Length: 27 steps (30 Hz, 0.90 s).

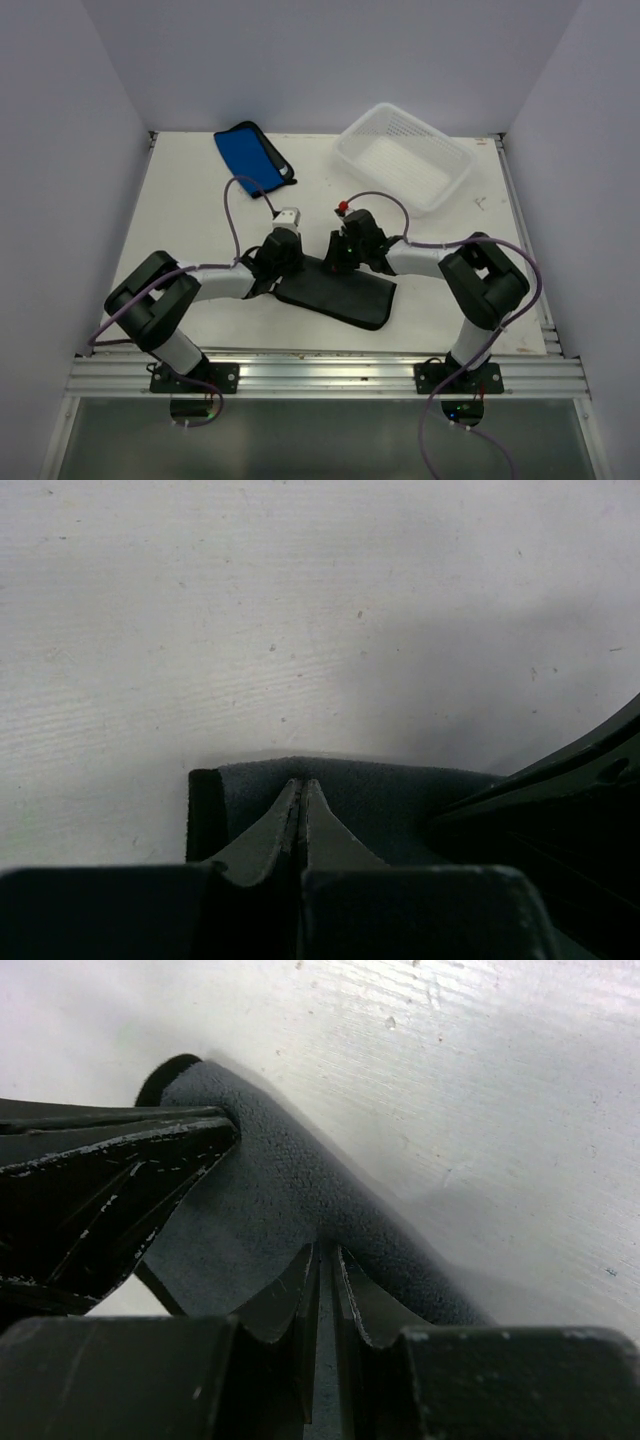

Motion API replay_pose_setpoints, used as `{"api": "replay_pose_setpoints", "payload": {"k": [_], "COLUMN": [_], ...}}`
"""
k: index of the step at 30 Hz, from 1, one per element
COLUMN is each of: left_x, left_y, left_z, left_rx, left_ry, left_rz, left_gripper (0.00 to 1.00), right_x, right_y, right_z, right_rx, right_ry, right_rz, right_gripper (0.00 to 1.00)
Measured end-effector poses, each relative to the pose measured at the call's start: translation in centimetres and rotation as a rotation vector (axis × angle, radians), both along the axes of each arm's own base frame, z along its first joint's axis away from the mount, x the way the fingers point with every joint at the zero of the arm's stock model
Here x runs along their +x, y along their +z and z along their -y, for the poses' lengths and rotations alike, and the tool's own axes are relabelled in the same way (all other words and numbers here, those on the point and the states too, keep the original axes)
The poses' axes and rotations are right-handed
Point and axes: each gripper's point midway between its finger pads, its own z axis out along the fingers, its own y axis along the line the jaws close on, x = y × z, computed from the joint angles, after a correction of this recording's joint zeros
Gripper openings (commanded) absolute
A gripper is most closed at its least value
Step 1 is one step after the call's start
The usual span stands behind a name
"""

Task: Roll the towels
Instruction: Fold the towel

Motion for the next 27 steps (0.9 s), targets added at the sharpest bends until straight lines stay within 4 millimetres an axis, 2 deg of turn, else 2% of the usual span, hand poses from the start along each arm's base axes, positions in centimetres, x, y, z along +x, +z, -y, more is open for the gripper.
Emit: {"api": "replay_pose_setpoints", "payload": {"k": [5, 11, 17, 22, 27], "left_x": [0.3, 0.9, 1.1, 1.2, 1.2], "left_y": [-1.0, -1.6, -1.5, -1.5, -1.6], "left_z": [-0.2, -0.3, -0.6, -0.8, -1.0], "left_rx": [0.02, 0.038, 0.041, 0.041, 0.045], "left_ry": [0.019, 0.04, 0.07, 0.084, 0.098], "left_rz": [-0.005, -0.009, -0.006, -0.007, -0.007], "left_gripper": [0.0, 0.0, 0.0, 0.0, 0.0], "right_x": [-0.1, 0.5, 0.8, 0.5, 0.5], "right_y": [-1.0, -0.3, -0.6, -1.0, -0.5], "right_z": [0.0, -0.4, 0.0, 1.2, 3.0], "right_rx": [-0.016, -0.007, -0.028, -0.049, -0.057], "right_ry": [0.0, 0.002, -0.011, -0.034, -0.067], "right_rz": [-0.015, 0.004, 0.012, 0.007, 0.016], "right_gripper": [0.14, 0.21, 0.21, 0.22, 0.22]}}
